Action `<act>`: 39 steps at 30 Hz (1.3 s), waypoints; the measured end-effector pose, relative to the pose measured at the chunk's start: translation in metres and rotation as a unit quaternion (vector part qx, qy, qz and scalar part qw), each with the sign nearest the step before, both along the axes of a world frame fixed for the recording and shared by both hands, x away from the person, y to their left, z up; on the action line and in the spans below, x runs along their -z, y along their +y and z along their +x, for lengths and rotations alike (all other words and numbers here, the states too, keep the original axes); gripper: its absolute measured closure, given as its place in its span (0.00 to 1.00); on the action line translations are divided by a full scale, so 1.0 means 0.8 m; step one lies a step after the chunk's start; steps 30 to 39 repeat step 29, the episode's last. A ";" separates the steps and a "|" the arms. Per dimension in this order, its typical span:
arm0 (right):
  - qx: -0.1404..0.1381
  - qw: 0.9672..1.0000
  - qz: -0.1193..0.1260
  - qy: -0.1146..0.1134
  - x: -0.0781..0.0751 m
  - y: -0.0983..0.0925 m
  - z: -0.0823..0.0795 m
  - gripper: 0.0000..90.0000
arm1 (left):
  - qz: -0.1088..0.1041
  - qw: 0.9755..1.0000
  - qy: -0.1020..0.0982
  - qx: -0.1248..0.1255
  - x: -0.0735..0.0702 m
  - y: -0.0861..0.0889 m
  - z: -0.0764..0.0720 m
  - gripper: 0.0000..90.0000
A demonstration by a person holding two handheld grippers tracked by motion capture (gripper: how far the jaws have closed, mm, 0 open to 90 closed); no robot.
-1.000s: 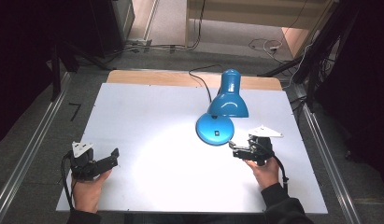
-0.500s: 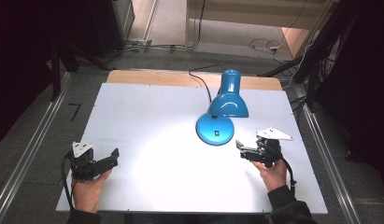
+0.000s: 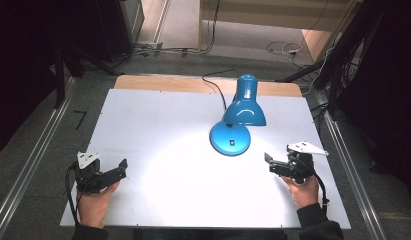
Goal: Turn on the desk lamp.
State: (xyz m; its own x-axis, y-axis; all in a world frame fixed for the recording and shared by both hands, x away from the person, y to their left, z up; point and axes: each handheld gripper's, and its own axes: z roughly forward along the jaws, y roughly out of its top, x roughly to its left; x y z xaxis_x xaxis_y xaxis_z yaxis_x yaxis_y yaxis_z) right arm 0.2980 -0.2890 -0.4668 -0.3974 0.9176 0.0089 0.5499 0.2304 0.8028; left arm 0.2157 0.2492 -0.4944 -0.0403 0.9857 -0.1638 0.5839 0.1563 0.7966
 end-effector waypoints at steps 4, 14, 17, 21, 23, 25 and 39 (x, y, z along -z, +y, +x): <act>0.007 1.000 -0.001 0.000 0.000 -0.011 -0.005 0.11 | 0.000 1.000 0.000 0.000 0.000 0.000 0.000 0.09; 0.039 0.999 0.000 0.002 0.003 -0.051 -0.020 0.11 | 0.001 1.000 0.001 0.000 0.000 0.000 0.000 0.09; 0.048 0.999 -0.002 0.000 0.003 -0.060 -0.022 0.11 | 0.001 1.000 0.000 0.001 0.000 -0.001 0.000 0.09; 0.078 0.997 -0.009 0.017 0.012 -0.083 -0.026 0.11 | 0.001 1.000 0.001 0.000 0.000 -0.001 0.000 0.09; 0.091 0.996 -0.014 0.022 0.017 -0.093 -0.026 0.11 | 0.000 1.000 0.000 0.001 0.000 0.000 0.000 0.09; 0.107 0.994 -0.017 0.032 0.023 -0.101 -0.023 0.10 | 0.001 1.000 0.002 0.001 0.000 0.000 0.001 0.09; 0.120 0.991 -0.028 0.057 0.034 -0.107 -0.014 0.08 | 0.000 1.000 -0.001 0.001 0.000 0.000 0.002 0.09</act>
